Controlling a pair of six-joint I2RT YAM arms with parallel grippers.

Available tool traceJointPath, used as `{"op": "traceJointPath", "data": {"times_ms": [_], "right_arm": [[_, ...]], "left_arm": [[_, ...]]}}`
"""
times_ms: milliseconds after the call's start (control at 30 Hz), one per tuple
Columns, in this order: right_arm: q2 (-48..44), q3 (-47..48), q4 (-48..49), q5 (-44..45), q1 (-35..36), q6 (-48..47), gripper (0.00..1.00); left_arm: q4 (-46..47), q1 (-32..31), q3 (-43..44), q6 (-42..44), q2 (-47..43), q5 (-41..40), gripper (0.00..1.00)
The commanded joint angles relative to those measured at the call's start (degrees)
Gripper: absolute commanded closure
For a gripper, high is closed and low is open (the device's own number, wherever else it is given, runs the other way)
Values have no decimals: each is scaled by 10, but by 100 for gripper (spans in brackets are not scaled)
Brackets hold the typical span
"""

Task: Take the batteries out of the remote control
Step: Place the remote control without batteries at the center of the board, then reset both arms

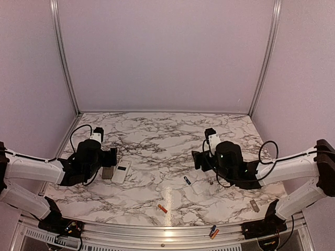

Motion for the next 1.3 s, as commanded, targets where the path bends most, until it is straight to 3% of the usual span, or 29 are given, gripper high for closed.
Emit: {"op": "traceJointPath", "data": {"times_ms": [0, 67, 167, 467, 800, 1267], "right_arm": [[-34, 55, -49, -4, -3, -27, 4], [-47, 72, -64, -9, -3, -32, 2], [-72, 95, -97, -23, -3, -40, 1], [-166, 101, -137, -42, -3, -49, 1], [-307, 28, -135, -50, -3, -59, 1], [-311, 22, -138, -43, -3, -64, 1]], "left_arm": [[-42, 3, 33, 35, -51, -13, 13], [-55, 3, 42, 43, -73, -11, 12], [-74, 3, 56, 54, -107, -7, 1], [-119, 3, 88, 77, -181, -20, 1], [-143, 3, 82, 98, -232, -28, 1], [-142, 3, 77, 105, -231, -30, 1]]}}
